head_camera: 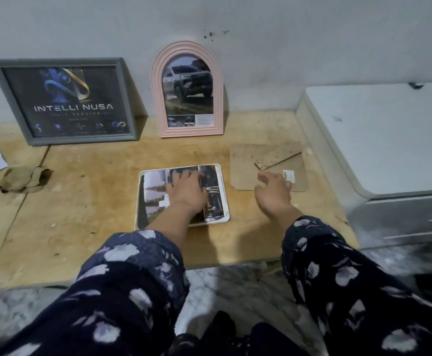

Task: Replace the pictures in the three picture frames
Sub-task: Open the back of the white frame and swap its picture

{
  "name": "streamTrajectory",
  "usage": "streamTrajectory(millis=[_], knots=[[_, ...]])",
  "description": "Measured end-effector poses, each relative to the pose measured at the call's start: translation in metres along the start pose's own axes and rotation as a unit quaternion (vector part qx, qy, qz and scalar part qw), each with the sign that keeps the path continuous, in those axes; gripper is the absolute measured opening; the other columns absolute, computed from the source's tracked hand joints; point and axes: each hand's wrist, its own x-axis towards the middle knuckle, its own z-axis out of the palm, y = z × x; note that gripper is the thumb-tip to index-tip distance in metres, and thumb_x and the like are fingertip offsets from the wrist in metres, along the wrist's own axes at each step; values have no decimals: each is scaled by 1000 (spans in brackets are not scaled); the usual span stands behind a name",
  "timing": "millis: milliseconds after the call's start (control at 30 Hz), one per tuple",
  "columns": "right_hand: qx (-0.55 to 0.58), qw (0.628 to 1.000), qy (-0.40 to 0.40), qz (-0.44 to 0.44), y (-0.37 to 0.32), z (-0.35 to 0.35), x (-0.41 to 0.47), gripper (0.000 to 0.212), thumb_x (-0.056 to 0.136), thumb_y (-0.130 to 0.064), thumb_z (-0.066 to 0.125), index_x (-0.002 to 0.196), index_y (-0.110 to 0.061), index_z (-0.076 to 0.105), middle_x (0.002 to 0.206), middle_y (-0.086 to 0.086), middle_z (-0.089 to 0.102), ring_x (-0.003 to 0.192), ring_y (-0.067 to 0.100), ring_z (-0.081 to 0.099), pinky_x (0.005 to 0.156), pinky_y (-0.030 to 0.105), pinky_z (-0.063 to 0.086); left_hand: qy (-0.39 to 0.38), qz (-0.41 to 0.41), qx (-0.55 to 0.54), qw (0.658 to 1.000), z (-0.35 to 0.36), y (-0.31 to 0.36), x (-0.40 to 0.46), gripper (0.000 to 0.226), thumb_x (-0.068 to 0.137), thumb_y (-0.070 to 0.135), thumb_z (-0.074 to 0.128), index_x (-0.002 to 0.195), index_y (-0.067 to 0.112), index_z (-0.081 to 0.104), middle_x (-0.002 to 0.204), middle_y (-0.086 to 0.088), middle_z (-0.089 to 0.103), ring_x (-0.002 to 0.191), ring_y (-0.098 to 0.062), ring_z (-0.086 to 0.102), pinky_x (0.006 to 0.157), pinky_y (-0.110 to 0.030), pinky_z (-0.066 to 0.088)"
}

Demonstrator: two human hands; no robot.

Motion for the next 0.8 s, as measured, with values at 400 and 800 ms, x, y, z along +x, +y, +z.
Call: streamTrajectory(millis=[400,800], knots=[[43,989,66,124,52,-42,30,49,87,-11,48,135,-22,48,135,9,44,124,29,34,99,39,43,10,4,15,1000,36,79,33,43,91,29,55,132,19,50,145,-7,36,130,-31,28,104,-42,28],[95,980,119,129,59,-36,41,52,85,-2,49,135,-18,49,135,6,48,125,26,37,89,23,31,-16,-135,-155,979,42,98,47,59,78,28,66,131,13,45,133,-11,48,126,-33,36,101,-42,30]])
